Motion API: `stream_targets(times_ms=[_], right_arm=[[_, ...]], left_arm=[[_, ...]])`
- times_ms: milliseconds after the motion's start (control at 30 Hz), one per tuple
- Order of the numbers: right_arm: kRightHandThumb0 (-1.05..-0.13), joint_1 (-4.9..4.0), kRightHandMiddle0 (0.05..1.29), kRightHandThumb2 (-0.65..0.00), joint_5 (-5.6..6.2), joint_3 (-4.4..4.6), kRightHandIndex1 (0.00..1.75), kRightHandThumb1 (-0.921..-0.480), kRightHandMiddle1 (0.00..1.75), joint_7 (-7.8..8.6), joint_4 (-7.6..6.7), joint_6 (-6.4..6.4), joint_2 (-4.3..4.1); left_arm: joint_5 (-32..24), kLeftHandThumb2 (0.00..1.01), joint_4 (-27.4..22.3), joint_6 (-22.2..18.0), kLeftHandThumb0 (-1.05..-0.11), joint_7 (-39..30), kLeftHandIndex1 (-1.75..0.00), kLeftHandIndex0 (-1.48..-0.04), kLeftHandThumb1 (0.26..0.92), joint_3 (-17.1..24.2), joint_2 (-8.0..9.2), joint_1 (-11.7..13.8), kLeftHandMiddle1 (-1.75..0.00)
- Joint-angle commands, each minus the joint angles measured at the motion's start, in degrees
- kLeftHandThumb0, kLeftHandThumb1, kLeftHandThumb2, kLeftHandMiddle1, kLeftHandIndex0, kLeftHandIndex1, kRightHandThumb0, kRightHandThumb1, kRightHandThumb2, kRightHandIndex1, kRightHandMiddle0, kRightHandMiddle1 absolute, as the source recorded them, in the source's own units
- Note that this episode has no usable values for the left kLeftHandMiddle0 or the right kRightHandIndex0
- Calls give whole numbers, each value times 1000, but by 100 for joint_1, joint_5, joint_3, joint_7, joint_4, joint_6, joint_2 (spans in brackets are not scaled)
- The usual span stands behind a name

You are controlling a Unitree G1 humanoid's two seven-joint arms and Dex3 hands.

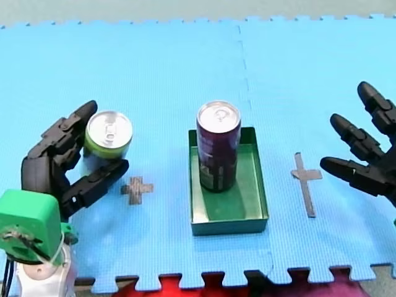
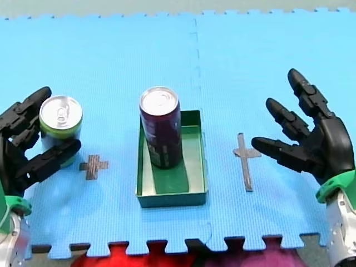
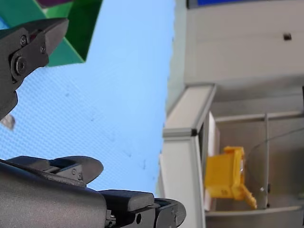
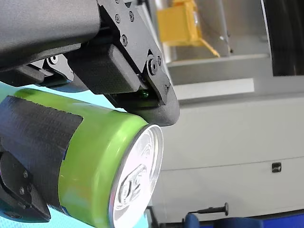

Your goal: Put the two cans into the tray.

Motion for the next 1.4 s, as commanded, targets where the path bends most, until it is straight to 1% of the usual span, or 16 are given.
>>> stream_targets(times_ms=[0, 67, 167, 333, 467, 600, 667, 933, 1200, 1367], right_arm=[[-629, -56, 217, -2, -31, -2, 4, -611, 0, 88, 176, -173, -73], [-624, -80, 216, -2, -27, -6, 3, -613, 0, 135, 266, -208, -84], [-618, -114, 216, -2, -6, -20, 1, -615, 0, 207, 392, -266, -86], [-612, -145, 217, -2, 16, -31, 0, -618, 1, 280, 518, -332, -70], [-621, -151, 219, -3, -6, -17, 0, -622, 1, 305, 596, -396, -50], [-631, -183, 219, -3, -18, -4, 0, -625, 1, 373, 738, -487, -41], [-635, -197, 218, -2, -16, -5, 0, -626, 0, 404, 780, -520, -45], [-653, -248, 215, -2, 17, -31, 0, -631, 0, 524, 950, -642, -51], [-672, -318, 215, -2, -1, -53, 0, -635, 0, 601, 1107, -758, -72], [-681, -307, 218, -2, -34, -37, 0, -638, 1, 589, 1148, -799, -43]], left_arm=[[-716, 1, -1699, 1342, -366, -16, 0, -1284, 755, -6, -199, 408, -2], [-878, 0, -1989, 1609, -366, -35, -1, -1285, 755, -21, -238, 499, -1], [-1068, 0, -2176, 1797, -367, -147, -1, -1286, 753, -9, -261, 578, -1], [-1111, 0, -2640, 2190, -371, -13, -2, -1290, 748, -26, -343, 715, 0], [-1198, 0, -3003, 2515, -375, 53, -2, -1292, 746, -10, -390, 800, 0], [-1269, 0, -3291, 2822, -378, 82, -2, -1293, 745, 2, -424, 857, 0], [-1274, 0, -3430, 2939, -379, 97, -2, -1294, 744, -6, -441, 906, 0], [-1240, 0, -3793, 3202, -381, 52, -1, -1296, 743, -36, -533, 1077, -1], [-1353, 1, -4018, 3236, -381, -190, 0, -1291, 746, -27, -618, 1188, 0], [-1368, 1, -4186, 3216, -382, -305, 0, -1286, 747, -90, -728, 1265, 0]])
